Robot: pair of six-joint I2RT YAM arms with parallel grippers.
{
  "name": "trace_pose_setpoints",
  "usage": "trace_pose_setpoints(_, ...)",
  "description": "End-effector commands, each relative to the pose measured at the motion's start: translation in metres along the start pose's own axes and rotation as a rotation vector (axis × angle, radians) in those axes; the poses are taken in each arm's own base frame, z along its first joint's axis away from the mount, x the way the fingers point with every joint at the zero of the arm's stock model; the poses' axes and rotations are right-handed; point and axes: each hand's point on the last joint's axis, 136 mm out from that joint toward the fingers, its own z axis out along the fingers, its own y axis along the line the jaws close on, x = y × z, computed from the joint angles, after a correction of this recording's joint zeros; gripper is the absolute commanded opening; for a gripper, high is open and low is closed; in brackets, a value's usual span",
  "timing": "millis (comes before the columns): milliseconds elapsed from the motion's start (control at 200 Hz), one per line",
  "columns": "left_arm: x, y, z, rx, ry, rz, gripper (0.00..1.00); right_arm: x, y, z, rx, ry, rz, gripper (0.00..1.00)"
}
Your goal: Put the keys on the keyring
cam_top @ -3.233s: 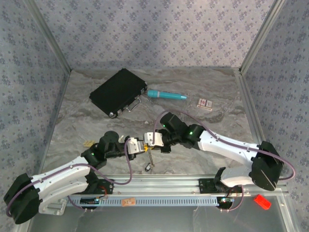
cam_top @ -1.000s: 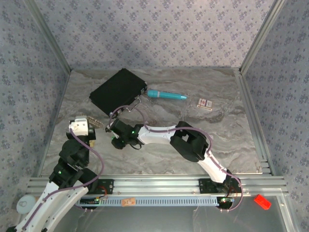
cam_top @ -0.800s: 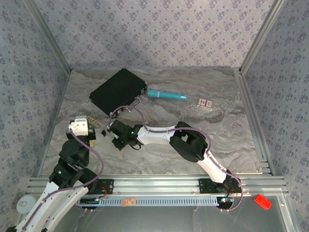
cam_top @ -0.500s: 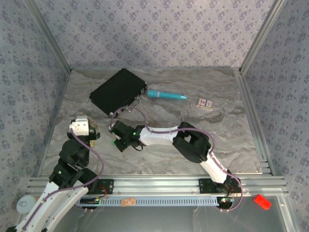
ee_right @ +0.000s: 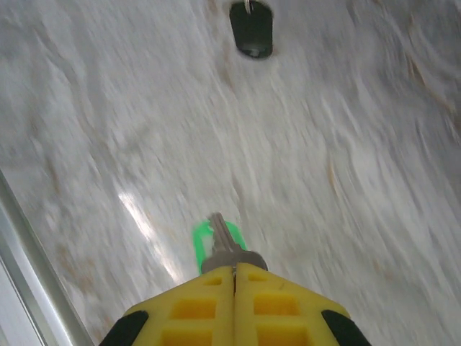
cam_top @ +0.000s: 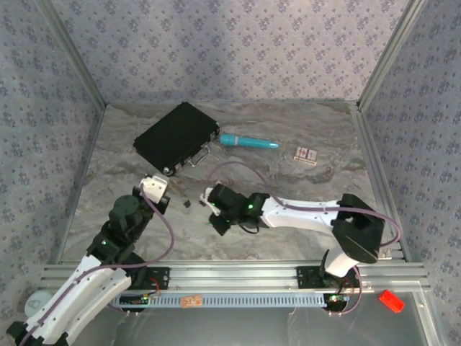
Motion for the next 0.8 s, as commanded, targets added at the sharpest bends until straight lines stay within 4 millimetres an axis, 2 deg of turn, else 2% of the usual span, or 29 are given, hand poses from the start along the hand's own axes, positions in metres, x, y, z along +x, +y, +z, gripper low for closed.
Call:
trace_pose_setpoints(0, -0.029, -0.025, 0.003, 0.155, -0.115, 0.017, 0.00, 0.038, -0.021, -0.009, 0.045, 0.085, 0.072, 0.00)
trace_pose_setpoints(150, -0.025, -0.059, 0.016, 0.329, -0.082, 0.054, 0.00, 0.068, -0.055, -0.022, 0.163, 0.125, 0.200, 0.00)
trace_pose_setpoints(320, -0.020, -0.091, 0.029, 0.452, -0.047, 0.108, 0.00, 0.084, -0.077, -0.025, 0.210, 0.146, 0.283, 0.00)
trace_pose_setpoints(550, -0.016, -0.102, 0.037, 0.479, -0.040, 0.133, 0.00, 0.093, -0.085, -0.016, 0.230, 0.184, 0.322, 0.05)
trace_pose_setpoints(795, -0.011, -0.106, 0.038, 0.493, -0.032, 0.140, 0.00, 0.078, -0.095, -0.005, 0.246, 0.171, 0.346, 0.06)
